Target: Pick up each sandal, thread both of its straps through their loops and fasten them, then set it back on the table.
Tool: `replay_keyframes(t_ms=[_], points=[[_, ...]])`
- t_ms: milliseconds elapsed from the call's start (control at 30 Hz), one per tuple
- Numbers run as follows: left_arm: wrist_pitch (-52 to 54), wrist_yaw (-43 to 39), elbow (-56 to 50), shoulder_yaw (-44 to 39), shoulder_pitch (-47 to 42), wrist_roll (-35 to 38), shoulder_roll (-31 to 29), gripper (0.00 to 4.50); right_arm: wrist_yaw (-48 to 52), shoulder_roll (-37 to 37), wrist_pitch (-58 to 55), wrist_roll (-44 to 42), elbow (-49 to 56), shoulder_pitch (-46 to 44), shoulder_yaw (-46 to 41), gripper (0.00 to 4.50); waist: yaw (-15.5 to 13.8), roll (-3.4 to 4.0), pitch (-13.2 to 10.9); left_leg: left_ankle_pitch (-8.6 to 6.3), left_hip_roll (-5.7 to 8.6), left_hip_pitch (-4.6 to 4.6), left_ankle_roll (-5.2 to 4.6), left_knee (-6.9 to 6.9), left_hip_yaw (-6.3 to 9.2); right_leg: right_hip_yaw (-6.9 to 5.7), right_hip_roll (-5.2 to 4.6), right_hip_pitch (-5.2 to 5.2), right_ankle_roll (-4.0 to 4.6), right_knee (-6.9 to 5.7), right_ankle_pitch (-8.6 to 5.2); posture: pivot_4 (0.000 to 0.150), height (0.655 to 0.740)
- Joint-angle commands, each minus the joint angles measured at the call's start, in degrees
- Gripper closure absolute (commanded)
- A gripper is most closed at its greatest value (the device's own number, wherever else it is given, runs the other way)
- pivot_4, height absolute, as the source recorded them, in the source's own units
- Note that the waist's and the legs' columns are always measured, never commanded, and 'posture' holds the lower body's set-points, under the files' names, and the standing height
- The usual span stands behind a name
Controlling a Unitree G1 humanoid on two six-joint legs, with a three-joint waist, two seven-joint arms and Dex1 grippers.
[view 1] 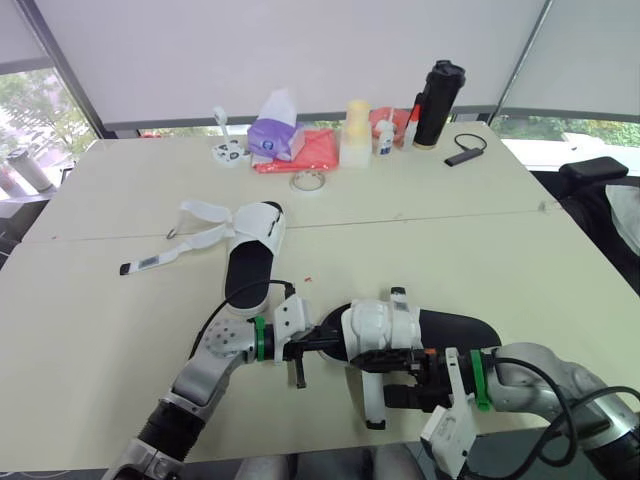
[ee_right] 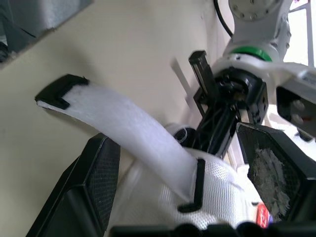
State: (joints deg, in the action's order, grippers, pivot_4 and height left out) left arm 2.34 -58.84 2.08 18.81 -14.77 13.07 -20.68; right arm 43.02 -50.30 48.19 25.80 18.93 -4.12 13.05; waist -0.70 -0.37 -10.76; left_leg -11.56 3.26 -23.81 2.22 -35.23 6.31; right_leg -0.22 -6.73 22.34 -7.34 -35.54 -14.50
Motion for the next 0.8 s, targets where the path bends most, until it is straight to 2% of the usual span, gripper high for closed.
replay_keyframes(t_ms=[33, 67, 167, 333, 367, 567, 800], points=[[0.39, 0.23, -0.63, -0.17, 0.29, -0.25, -0.07, 4.5, -1.25, -0.01, 0.92, -0.38, 1.55, -0.91, -0.2, 0.56, 0.0, 0.0, 0.0, 0.0, 0.0, 0.02, 0.0, 0.0, 0.0, 0.0, 0.0, -0.01, 0.0, -0.01, 0.0, 0.15, 0.74], [0.39, 0.25, -0.66, -0.16, 0.32, -0.24, -0.09, 4.5, -1.23, -0.22, 1.04, -0.6, 1.52, -1.0, -0.15, 0.56, -0.01, 0.0, 0.0, 0.0, 0.0, 0.03, 0.0, 0.0, 0.0, 0.0, 0.0, -0.02, 0.0, -0.01, 0.0, 0.15, 0.74], [0.39, 0.32, -0.77, -0.16, 0.45, -0.21, -0.18, 4.5, -1.32, -0.63, 1.78, -1.17, 1.5, -1.48, 0.21, 1.42, -0.01, 0.0, 0.0, 0.0, 0.0, 0.05, 0.0, 0.0, 0.0, 0.0, 0.0, -0.03, 0.0, -0.02, 0.0, 0.15, 0.74], [0.37, 0.41, -0.79, -0.3, 0.47, -0.19, -0.3, 4.5, -1.12, -1.05, 2.31, -1.94, 1.21, -2.34, 0.55, 3.79, 0.0, 0.0, 0.0, 0.0, 0.0, 0.07, 0.0, 0.0, 0.0, 0.01, 0.0, -0.04, 0.0, -0.04, 0.0, 0.15, 0.74], [0.36, 0.42, -0.77, -0.32, 0.47, -0.19, -0.3, 4.5, -0.9, -1.29, 2.1, -2.37, 1.16, -2.31, 0.6, 4.41, -0.01, 0.0, 0.0, 0.0, 0.0, 0.08, 0.0, 0.0, 0.0, 0.01, 0.0, -0.05, 0.0, -0.05, 0.0, 0.15, 0.74], [0.11, 0.61, -0.5, -0.36, 0.4, -0.27, -0.13, 4.5, 1.07, -2.27, -4.29, -9.89, 1.53, -2.91, -0.21, 4.47, 0.0, 0.0, 0.0, 0.0, -0.01, 0.09, 0.0, 0.0, 0.0, 0.02, 0.0, -0.05, 0.01, -0.05, 0.0, 0.15, 0.74], [-0.67, 0.73, 0.46, -0.08, -0.18, -0.61, 0.66, 4.5, 10.01, -0.44, -38.28, -31.62, 5.93, -7.34, -0.58, 4.47, -0.01, -0.01, 0.0, 0.0, -0.08, 0.12, -0.01, -0.02, 0.2, 0.07, -0.02, -0.08, 0.02, -0.08, 0.0, 0.15, 0.74]])
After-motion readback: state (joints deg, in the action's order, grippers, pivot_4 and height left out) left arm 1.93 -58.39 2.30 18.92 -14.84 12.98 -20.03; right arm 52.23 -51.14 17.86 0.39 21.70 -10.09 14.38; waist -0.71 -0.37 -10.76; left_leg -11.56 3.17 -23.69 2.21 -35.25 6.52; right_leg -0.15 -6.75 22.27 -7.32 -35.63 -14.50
